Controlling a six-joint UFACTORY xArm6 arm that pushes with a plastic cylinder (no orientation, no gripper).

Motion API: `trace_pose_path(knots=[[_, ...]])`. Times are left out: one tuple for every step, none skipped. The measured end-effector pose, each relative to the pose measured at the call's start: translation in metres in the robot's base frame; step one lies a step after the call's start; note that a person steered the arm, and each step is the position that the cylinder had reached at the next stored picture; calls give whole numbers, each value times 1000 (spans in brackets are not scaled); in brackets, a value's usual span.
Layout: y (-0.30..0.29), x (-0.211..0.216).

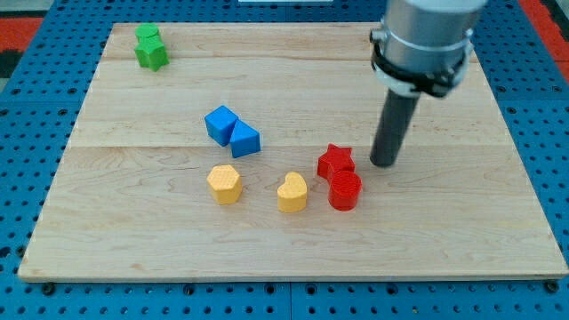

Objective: Push the red star parallel to the red circle

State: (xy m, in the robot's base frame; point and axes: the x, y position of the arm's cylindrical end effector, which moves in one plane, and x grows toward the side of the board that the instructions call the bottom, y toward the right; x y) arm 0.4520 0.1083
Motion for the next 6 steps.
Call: trace_pose_path(knots=[[-66, -30], [-126, -23], [-118, 19], [-91, 40], [-66, 30], [-75, 10]])
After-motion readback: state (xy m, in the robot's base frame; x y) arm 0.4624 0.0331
